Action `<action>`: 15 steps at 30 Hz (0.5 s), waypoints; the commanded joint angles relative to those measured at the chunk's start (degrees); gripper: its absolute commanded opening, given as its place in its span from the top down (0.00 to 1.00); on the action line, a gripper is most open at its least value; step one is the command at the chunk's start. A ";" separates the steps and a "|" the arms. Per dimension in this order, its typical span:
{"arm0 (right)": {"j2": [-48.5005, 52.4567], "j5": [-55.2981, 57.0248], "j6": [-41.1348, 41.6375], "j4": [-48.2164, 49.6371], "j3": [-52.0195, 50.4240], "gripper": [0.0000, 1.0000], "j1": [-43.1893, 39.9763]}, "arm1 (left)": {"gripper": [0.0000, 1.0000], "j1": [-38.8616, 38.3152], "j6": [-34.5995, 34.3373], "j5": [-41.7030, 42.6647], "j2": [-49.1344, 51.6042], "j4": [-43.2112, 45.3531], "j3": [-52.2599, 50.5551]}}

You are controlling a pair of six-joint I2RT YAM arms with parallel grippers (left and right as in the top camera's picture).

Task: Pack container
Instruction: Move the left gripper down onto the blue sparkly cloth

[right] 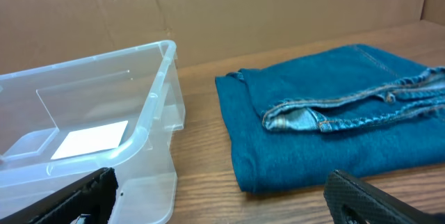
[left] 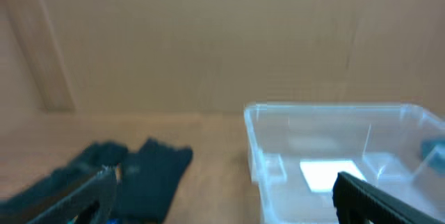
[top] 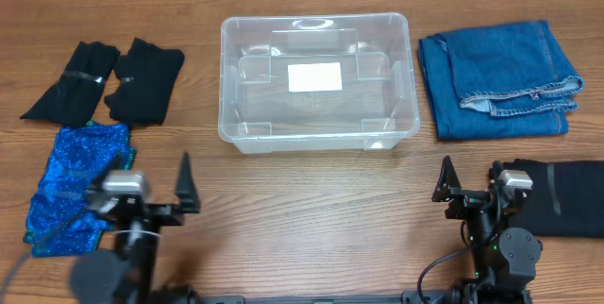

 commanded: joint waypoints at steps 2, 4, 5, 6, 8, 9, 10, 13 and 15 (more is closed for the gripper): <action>-0.44 -0.28 -0.02 0.33 -0.15 0.00 -0.11 | 0.00 -0.17 -0.94 -2.89 19.93 -23.58 30.36; -0.44 -0.28 -0.02 0.33 -0.15 0.00 -0.11 | 0.00 -0.17 2.78 -2.93 27.06 -34.47 41.29; -0.44 -0.28 -0.02 0.33 -0.15 0.00 -0.11 | 0.00 -0.17 4.83 -2.95 30.25 -39.32 46.18; -0.44 -0.28 -0.02 0.33 -0.15 0.00 -0.11 | 0.00 -0.20 7.82 -3.02 33.64 -45.09 51.52; -0.46 -0.28 -0.02 0.33 -0.15 0.00 -0.11 | 0.00 -0.20 12.15 -3.06 37.88 -51.65 57.90; -0.44 -0.28 -0.04 0.33 -0.15 0.00 -0.11 | 0.00 -0.20 12.48 -3.08 39.76 -53.81 60.04; -0.44 -0.28 -0.02 0.33 -0.15 0.00 -0.11 | 0.00 -0.17 12.46 -3.08 40.83 -54.82 60.78; -0.44 -0.28 -0.02 0.33 -0.15 0.00 -0.11 | 0.00 -0.20 12.28 -2.91 43.67 -57.77 60.85; -0.44 -0.28 -0.02 0.33 -0.15 0.00 -0.11 | 0.00 -0.17 13.57 -6.67 45.29 -60.15 60.85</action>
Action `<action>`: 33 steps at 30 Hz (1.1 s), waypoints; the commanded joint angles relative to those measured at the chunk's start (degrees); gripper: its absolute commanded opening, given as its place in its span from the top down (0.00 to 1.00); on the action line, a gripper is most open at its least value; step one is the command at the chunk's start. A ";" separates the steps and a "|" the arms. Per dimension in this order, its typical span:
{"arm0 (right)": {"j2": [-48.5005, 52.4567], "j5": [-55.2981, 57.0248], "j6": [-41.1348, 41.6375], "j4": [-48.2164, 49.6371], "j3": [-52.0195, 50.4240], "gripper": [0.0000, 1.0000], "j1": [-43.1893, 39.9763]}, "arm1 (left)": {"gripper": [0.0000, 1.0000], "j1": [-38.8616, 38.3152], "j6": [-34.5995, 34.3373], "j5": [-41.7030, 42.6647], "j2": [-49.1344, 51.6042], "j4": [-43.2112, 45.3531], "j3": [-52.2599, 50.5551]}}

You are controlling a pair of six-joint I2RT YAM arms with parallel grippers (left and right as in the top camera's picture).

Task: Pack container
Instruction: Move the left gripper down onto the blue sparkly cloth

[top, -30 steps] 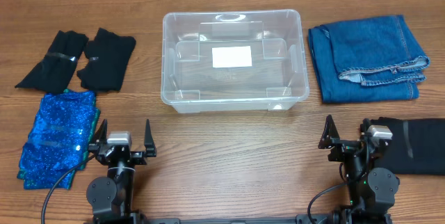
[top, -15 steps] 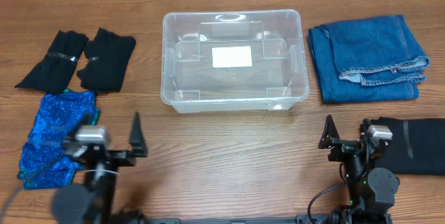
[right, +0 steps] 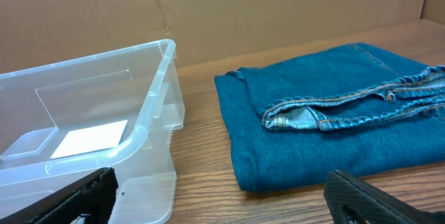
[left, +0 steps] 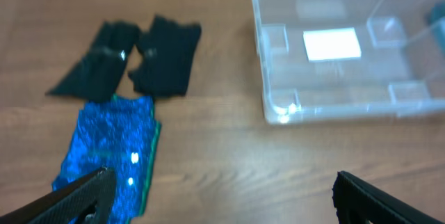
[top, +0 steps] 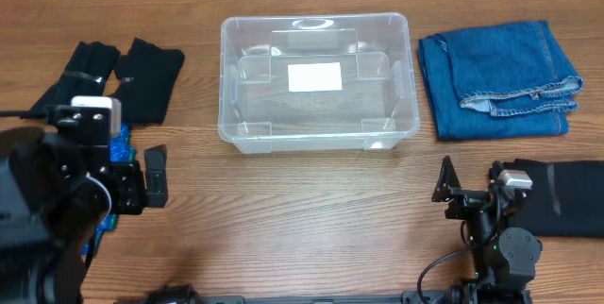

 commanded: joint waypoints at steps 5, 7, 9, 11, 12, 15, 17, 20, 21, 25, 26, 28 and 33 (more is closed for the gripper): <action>-0.44 -0.31 0.00 0.31 -0.04 0.00 -0.11 | 0.00 -0.04 -6.99 -19.50 8.41 -6.58 0.42; -0.44 -0.31 0.00 0.31 -0.04 0.00 -0.11 | 0.00 -0.04 -8.55 -22.49 11.28 -6.95 -0.11; -0.44 -0.31 0.00 0.31 -0.04 0.00 -0.11 | 0.00 0.00 -8.70 -23.91 14.93 -6.75 -0.22; -0.44 -0.31 0.00 0.31 -0.04 0.00 -0.11 | 0.00 0.00 -8.70 -24.09 18.38 -6.54 -0.22; -0.44 -0.31 -0.02 0.31 -0.04 0.00 -0.11 | 0.00 0.00 -8.70 -24.13 20.55 -6.36 -0.20; -0.44 -0.31 0.00 0.31 -0.04 0.00 -0.11 | 0.00 0.28 -9.44 -24.98 25.92 -5.68 -0.22; -0.44 -0.31 0.00 0.31 -0.04 0.00 -0.11 | 0.00 1.29 -10.21 -25.53 29.44 -5.05 -0.20; -0.44 -0.31 0.00 0.31 -0.04 0.00 -0.11 | 0.00 4.02 -11.39 -25.31 34.34 -3.26 -0.22; -0.44 -0.31 0.00 0.31 -0.04 0.00 -0.11 | 0.00 5.20 -11.50 -24.92 35.95 -2.01 -0.22; -0.44 -0.31 0.00 0.31 -0.04 0.00 -0.11 | 0.00 8.66 -11.50 -22.95 40.19 1.29 -0.22; -0.44 -0.31 0.00 0.31 -0.04 0.00 -0.11 | 0.00 9.62 -11.50 -22.95 41.27 2.19 -0.22; -0.44 -0.31 0.00 0.31 -0.04 0.00 -0.11 | 0.00 10.80 -11.23 -22.95 42.69 3.32 -0.22; -0.44 -0.31 0.00 0.31 -0.04 0.00 -0.11 | 0.00 11.15 -5.53 -22.60 45.44 5.68 -0.61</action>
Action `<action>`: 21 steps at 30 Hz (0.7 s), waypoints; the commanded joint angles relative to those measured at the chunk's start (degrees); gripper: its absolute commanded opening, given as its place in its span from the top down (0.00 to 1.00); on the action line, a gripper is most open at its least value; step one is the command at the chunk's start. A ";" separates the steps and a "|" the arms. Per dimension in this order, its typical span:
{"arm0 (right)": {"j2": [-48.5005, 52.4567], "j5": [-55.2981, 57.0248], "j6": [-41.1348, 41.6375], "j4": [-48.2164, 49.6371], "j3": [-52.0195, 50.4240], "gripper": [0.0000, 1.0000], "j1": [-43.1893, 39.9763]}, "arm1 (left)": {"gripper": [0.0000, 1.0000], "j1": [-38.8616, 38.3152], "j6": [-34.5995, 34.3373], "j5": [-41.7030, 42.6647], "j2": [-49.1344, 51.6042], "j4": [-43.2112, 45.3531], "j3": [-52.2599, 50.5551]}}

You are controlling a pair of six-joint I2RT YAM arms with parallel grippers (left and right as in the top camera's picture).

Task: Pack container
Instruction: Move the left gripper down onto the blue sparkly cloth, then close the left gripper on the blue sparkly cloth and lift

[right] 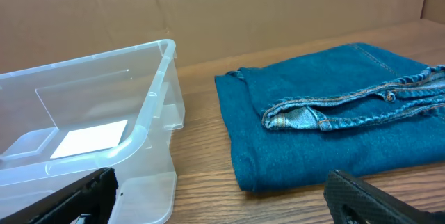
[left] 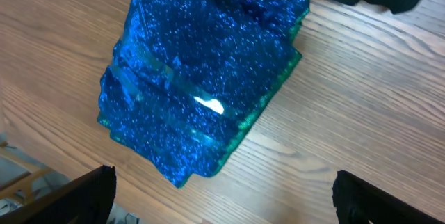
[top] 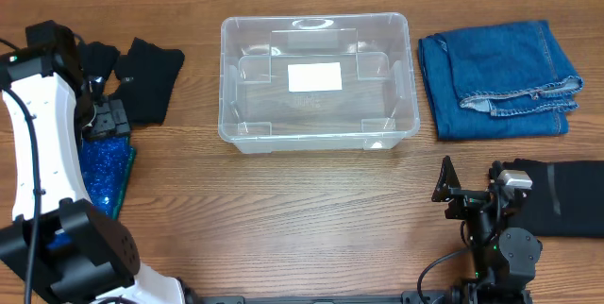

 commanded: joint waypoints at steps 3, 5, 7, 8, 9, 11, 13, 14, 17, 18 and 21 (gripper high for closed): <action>-0.44 -0.31 0.00 0.31 -0.04 0.00 -0.11 | 0.00 0.13 10.75 -1.16 4.42 4.68 -2.34; -0.44 -0.31 0.00 0.31 -0.04 0.00 -0.11 | 0.00 0.20 13.09 -1.79 6.38 5.64 -3.30; -0.44 -0.31 0.00 0.31 -0.04 0.00 -0.11 | 0.00 0.15 14.62 -0.50 8.50 6.80 -3.85; -0.44 -0.31 0.00 0.31 -0.04 0.00 -0.11 | 0.00 -0.02 15.93 0.61 9.49 7.02 -3.98; -0.44 -0.31 0.00 0.31 -0.04 0.00 -0.11 | 0.00 -0.15 16.98 1.36 10.25 7.08 -3.98; -0.44 -0.31 0.00 0.31 -0.04 0.00 -0.11 | 0.00 -0.44 18.84 3.04 12.24 7.41 -3.98; -0.44 -0.31 0.00 0.31 -0.04 0.00 -0.11 | 0.00 -0.96 20.46 3.48 14.23 7.61 -3.98; -0.44 -0.31 0.00 0.31 -0.04 0.00 -0.11 | 0.00 -1.20 20.79 3.43 14.95 7.61 -4.00; -0.44 -0.31 -0.02 0.31 -0.04 0.00 -0.11 | 0.00 -1.53 21.53 2.89 16.57 7.61 -4.28; -0.44 -0.31 0.00 0.31 -0.04 0.00 -0.11 | 0.00 -1.53 21.51 1.62 16.87 7.58 -4.52; -0.44 -0.31 0.00 0.31 -0.04 0.00 -0.11 | 0.00 -1.16 21.49 0.44 16.96 8.24 -5.57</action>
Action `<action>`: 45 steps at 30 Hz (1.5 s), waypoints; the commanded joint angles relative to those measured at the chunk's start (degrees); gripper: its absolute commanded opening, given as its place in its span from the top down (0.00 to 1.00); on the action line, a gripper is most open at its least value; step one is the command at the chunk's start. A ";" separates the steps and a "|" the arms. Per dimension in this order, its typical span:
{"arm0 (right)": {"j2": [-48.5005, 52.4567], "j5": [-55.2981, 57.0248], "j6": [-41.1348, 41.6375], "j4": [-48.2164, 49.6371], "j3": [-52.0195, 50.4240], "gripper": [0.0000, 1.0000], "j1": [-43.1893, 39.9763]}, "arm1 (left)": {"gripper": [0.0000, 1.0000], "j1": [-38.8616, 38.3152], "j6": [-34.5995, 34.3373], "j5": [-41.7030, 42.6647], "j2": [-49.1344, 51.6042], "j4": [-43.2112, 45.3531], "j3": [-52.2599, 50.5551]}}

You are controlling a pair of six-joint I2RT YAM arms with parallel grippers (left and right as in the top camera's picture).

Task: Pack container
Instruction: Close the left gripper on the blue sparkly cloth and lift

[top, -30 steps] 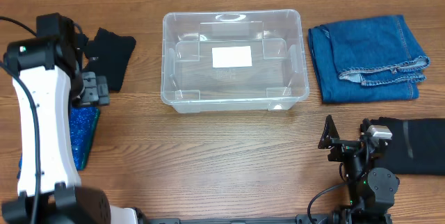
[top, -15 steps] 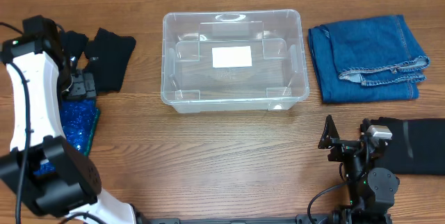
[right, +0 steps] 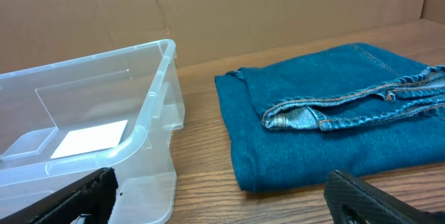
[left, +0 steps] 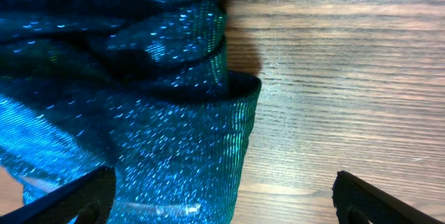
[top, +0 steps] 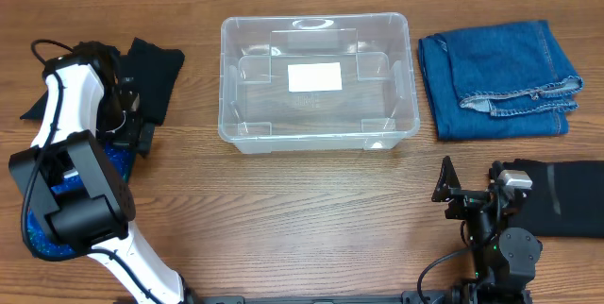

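Note:
A clear plastic container [top: 316, 77] stands empty at the table's middle, and its corner [right: 90, 147] shows in the right wrist view. Glittery blue fabric [left: 118, 126] lies at the left edge, partly under my left arm [top: 66, 106]. My left gripper [left: 222, 206] is open and low over the fabric's right edge, one fingertip over the cloth and the other over bare wood. Folded blue jeans [right: 327, 133] lie right of the container. My right gripper [right: 222, 203] is open at the near right, holding nothing.
Black garments [top: 142, 77] lie at the far left, partly behind my left arm. A folded black cloth [top: 566, 195] lies at the near right beside the right arm's base. Bare wood [top: 302, 210] stretches in front of the container.
My left gripper has come down much closer to the glittery blue fabric, now over its right edge, with the wrist turned. The right arm has not moved.
My left gripper first rested near the table's front, facing the container. Then it was raised and looking down on the black and blue garments. Then it was above the blue fabric, and now hangs low and open over its edge. The right arm stayed still.

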 commanded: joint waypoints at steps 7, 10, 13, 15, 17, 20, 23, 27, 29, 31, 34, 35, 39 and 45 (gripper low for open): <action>-0.44 -0.31 0.00 0.28 -0.04 0.00 -0.11 | 0.00 0.90 -2.80 -11.58 0.76 5.75 -6.21; -0.44 -0.31 0.00 0.28 -0.04 0.00 -0.11 | 0.00 0.90 -5.62 -17.59 0.76 8.33 -8.13; -0.44 -0.31 0.00 0.28 -0.04 0.00 -0.11 | 0.00 0.72 -7.78 -20.94 0.76 10.56 -9.25; -0.44 -0.31 0.00 0.28 -0.04 0.00 -0.11 | 0.02 0.48 -8.13 -20.85 0.76 11.52 -9.64; -0.44 -0.31 0.00 0.28 -0.04 0.00 -0.11 | 0.12 0.28 -9.33 -20.59 0.74 12.39 -9.73; -0.44 -0.31 0.00 0.31 -0.04 0.00 -0.11 | 0.43 0.07 -12.31 -16.76 0.76 13.46 -9.73; -0.44 -0.31 0.00 0.28 -0.04 0.00 -0.11 | 0.58 0.04 -12.72 -10.67 0.74 14.19 -9.73; -0.44 -0.31 -0.02 0.28 -0.04 0.00 -0.11 | 0.56 0.07 -12.92 -8.31 0.74 15.50 -9.75; -0.44 -0.31 0.00 0.28 -0.04 0.00 -0.11 | 0.62 0.07 -13.31 -8.11 0.76 15.65 -9.75; -0.44 -0.31 0.00 0.28 -0.04 0.00 -0.11 | 0.78 0.02 -13.57 -8.04 0.76 15.65 -9.75; -0.44 -0.31 0.00 0.28 -0.04 0.00 -0.11 | 0.96 0.04 -15.80 -7.80 0.74 15.65 -9.60; -0.44 -0.31 0.00 0.28 -0.04 0.00 -0.11 | 0.96 0.02 -16.09 -6.78 0.74 15.54 -9.44; -0.44 -0.31 0.00 0.28 -0.04 0.00 -0.11 | 0.96 0.02 -18.03 -0.13 0.72 13.35 -7.43; -0.44 -0.31 0.00 0.28 -0.04 0.00 -0.11 | 0.96 0.00 -19.10 10.27 0.72 4.61 1.77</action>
